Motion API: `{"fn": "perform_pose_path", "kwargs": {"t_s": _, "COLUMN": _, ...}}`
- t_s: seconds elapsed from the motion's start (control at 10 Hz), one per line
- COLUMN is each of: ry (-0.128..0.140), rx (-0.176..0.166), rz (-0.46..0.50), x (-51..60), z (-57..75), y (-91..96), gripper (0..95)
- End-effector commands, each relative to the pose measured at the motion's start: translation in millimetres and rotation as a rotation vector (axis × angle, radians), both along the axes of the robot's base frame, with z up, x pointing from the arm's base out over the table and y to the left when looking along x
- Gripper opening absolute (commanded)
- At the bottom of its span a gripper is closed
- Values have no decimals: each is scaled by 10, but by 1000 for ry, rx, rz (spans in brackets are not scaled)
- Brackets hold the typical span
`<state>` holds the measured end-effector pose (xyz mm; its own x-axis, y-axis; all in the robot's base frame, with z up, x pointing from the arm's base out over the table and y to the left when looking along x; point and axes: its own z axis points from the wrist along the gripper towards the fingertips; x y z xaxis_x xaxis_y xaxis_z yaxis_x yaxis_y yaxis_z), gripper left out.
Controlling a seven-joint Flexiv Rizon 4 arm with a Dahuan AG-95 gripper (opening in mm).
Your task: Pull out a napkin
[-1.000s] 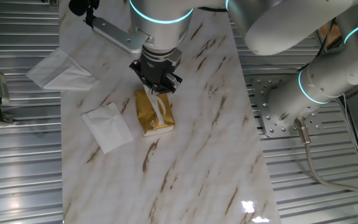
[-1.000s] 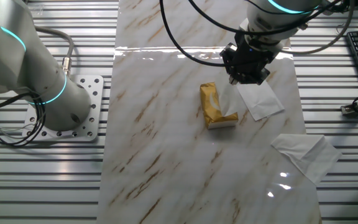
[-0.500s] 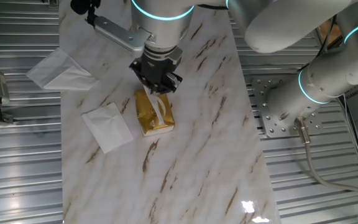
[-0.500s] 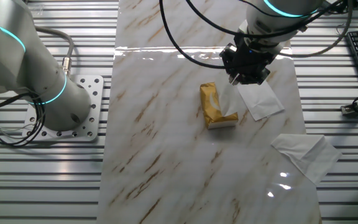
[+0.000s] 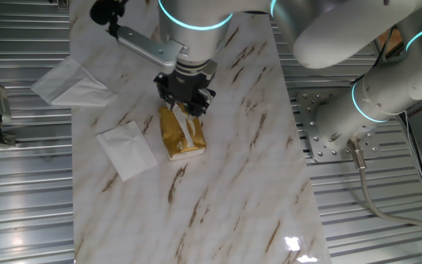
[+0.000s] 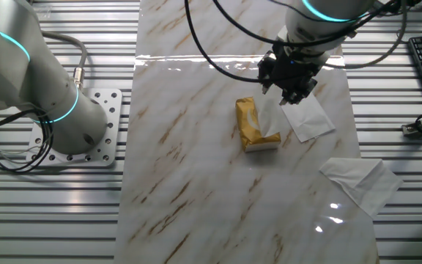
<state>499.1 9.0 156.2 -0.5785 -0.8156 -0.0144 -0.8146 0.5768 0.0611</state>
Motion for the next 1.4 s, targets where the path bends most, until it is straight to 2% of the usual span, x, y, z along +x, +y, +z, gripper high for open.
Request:
{"fn": "perform_pose_path", "kwargs": {"t_s": 0.1, "ry": -22, "rx": 7, "rz": 15, "x": -10, "z": -12, "y": 52, "gripper": 570}}
{"fn": "perform_pose_path", "kwargs": {"t_s": 1.4, "ry": -49, "rx": 15, "rz": 34, "x": -1, "z": -274, "y": 101, "gripper": 570}}
